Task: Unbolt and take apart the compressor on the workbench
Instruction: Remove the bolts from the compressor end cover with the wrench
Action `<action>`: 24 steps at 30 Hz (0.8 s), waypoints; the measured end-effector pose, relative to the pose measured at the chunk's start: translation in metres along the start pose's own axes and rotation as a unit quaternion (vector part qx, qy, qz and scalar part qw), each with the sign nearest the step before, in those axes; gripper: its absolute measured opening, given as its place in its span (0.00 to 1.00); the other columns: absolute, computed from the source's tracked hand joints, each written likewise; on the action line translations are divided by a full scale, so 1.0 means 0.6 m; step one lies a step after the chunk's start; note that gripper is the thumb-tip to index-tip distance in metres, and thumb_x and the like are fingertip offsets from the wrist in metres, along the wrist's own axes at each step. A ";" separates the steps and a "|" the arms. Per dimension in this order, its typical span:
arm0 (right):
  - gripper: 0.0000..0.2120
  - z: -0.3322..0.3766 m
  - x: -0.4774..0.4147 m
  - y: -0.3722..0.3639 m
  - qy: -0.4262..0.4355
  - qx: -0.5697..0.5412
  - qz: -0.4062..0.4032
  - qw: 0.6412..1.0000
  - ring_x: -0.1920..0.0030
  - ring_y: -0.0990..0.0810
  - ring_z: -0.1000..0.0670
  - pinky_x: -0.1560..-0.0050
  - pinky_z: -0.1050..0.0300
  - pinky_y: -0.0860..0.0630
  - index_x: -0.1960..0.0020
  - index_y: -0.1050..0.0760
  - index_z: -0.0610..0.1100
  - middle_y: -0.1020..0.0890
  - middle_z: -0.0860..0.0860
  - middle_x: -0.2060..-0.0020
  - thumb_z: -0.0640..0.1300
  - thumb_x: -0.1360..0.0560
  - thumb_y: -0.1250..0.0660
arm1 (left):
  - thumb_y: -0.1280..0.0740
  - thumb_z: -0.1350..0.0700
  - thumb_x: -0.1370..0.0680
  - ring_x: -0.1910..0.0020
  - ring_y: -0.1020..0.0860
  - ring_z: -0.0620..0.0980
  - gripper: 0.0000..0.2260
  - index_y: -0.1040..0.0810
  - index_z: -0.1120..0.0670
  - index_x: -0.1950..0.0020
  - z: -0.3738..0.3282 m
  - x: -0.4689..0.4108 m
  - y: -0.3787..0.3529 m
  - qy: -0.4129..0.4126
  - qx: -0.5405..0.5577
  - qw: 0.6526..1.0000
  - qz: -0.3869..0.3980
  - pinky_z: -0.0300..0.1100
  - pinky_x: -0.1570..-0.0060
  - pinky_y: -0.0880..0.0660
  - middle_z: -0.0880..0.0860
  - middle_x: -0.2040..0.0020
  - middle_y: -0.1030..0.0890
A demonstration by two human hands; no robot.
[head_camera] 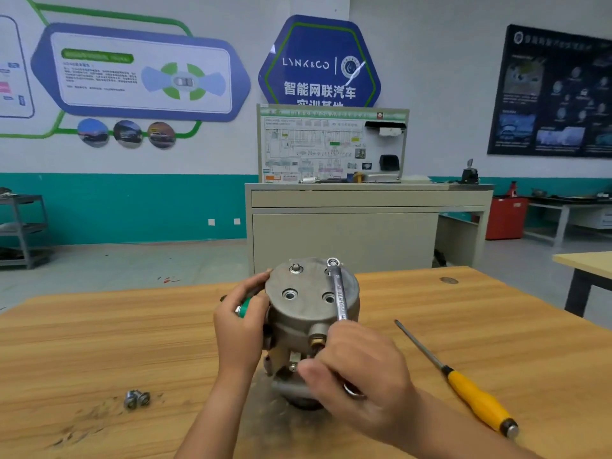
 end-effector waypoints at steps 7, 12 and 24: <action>0.04 -0.070 0.084 0.108 -0.278 -0.028 -0.271 0.921 0.57 0.18 0.52 0.58 0.61 0.22 0.55 0.23 0.48 0.18 0.54 0.57 0.45 0.25 0.36 | 0.40 0.69 0.25 0.65 0.24 0.36 0.19 0.18 0.46 0.54 -0.009 -0.003 -0.017 0.023 -0.039 0.997 0.070 0.39 0.70 0.30 0.38 0.63 0.18; 0.04 -0.148 0.084 0.147 -0.532 -0.095 -0.182 0.822 0.71 0.18 0.48 0.72 0.63 0.23 0.58 0.22 0.44 0.18 0.46 0.70 0.41 0.26 0.34 | 0.39 0.68 0.24 0.60 0.23 0.35 0.16 0.21 0.46 0.53 -0.037 -0.009 -0.003 0.020 -0.094 0.989 0.116 0.26 0.65 0.28 0.37 0.58 0.19; 0.04 -0.167 0.049 0.115 -0.518 -0.166 -0.233 0.806 0.74 0.19 0.49 0.74 0.64 0.25 0.56 0.24 0.44 0.18 0.45 0.73 0.37 0.24 0.36 | 0.32 0.51 0.25 0.46 0.23 0.49 0.19 0.25 0.56 0.37 -0.104 -0.032 -0.132 -0.104 -0.420 0.859 0.273 0.43 0.47 0.28 0.52 0.44 0.20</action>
Point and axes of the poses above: each hand's wrist, its own x-axis away from the middle knuckle, its own y-axis out of the back of the hand, z = x × y, the point moved 6 cm from there along -x, towards the middle knuckle
